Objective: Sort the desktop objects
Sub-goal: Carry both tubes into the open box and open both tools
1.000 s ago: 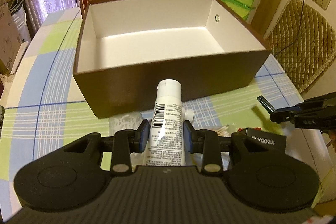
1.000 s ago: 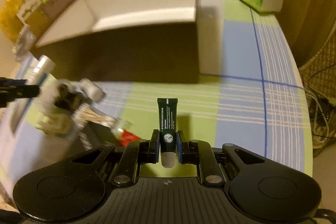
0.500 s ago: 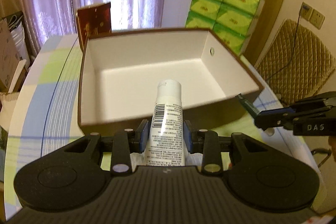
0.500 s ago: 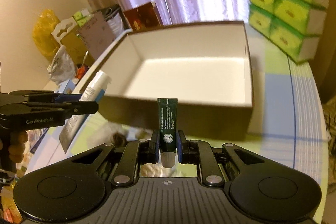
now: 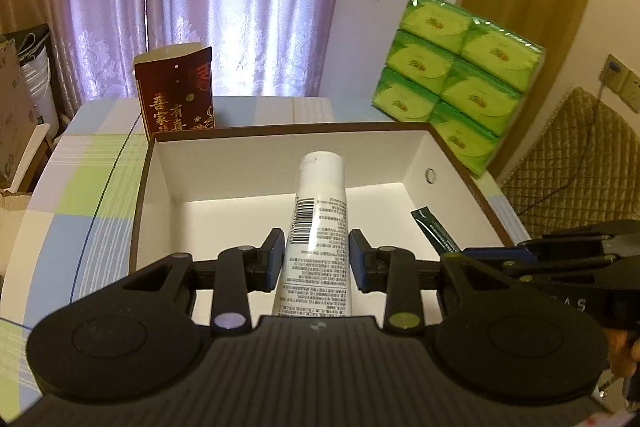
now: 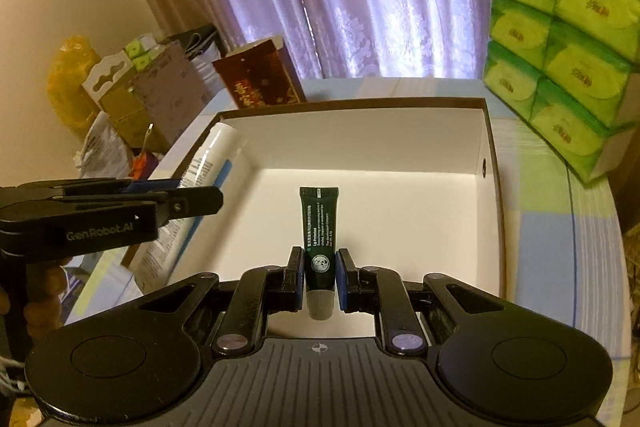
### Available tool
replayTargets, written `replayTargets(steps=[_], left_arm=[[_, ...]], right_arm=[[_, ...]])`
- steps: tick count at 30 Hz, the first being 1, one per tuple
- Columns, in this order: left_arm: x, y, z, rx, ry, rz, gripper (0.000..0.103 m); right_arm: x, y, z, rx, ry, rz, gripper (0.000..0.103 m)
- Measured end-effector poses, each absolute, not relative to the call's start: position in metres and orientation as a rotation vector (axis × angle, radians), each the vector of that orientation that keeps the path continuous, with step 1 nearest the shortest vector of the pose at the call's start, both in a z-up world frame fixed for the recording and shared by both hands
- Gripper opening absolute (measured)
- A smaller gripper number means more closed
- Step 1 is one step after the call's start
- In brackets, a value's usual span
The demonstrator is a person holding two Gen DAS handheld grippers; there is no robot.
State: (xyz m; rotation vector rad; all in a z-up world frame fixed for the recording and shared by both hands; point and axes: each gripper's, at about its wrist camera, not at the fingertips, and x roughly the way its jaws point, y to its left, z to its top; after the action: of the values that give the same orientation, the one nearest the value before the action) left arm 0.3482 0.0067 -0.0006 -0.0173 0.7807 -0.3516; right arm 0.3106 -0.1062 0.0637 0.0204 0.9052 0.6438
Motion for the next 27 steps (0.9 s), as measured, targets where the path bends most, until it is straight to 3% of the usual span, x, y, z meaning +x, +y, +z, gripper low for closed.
replayTargets(steps=[20,27], left_arm=[[0.422,-0.019,-0.101,-0.127,1.090,-0.187,0.029],[0.428,-0.019,-0.112,-0.132,1.154,-0.184,0.030]], right_arm=[[0.372,-0.090,-0.013,-0.041,1.118,0.533,0.013],[0.376,-0.090,-0.022,-0.045,1.156,0.523,0.013]])
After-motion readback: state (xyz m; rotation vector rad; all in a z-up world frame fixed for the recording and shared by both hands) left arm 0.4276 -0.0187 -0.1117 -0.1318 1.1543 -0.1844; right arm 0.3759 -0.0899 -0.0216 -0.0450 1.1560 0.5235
